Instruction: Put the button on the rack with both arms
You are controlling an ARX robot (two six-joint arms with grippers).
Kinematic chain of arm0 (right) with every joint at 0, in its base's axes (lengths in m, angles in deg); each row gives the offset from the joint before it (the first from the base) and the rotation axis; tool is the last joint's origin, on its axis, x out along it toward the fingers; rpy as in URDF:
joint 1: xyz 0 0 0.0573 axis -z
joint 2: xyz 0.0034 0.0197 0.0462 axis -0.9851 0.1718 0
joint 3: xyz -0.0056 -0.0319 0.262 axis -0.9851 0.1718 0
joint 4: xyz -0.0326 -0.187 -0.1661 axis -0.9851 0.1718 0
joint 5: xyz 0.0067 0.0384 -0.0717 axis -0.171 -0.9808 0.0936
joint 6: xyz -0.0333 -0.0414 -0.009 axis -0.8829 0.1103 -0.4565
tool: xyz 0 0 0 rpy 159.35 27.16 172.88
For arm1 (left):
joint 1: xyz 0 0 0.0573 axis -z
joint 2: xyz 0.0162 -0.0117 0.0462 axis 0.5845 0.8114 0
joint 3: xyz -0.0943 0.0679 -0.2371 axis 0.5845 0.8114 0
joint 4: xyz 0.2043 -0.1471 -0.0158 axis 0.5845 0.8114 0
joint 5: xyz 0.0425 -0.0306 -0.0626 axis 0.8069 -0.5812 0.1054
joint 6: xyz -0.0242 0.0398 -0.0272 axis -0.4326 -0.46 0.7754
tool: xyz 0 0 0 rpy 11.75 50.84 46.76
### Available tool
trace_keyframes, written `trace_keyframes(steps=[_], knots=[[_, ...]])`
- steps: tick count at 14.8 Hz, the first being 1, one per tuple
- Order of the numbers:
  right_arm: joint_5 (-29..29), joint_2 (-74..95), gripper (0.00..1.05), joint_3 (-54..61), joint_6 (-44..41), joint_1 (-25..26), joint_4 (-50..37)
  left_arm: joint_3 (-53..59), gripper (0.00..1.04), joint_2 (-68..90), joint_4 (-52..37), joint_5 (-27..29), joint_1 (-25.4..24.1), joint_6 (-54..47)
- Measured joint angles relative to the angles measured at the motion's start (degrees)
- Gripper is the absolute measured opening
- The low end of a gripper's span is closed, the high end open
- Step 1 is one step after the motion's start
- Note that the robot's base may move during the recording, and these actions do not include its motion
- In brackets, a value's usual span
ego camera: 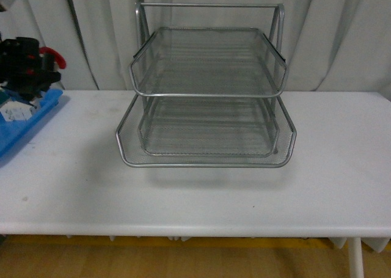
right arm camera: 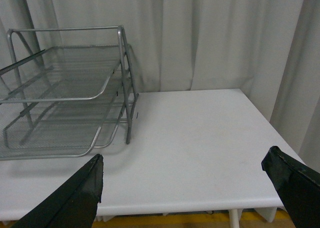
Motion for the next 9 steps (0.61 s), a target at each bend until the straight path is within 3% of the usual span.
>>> trace_keyframes(steps=[5, 9], knots=[[-0.02, 0.02, 0.98, 0.0, 0.0, 0.0, 0.15, -12.52, 0.36, 10.54, 9.81, -11.56, 12.79, -9.33], [-0.02, 0.02, 0.98, 0.0, 0.0, 0.0, 0.15, -17.16, 0.36, 16.92, 12.92, -12.72, 19.67, -15.85]])
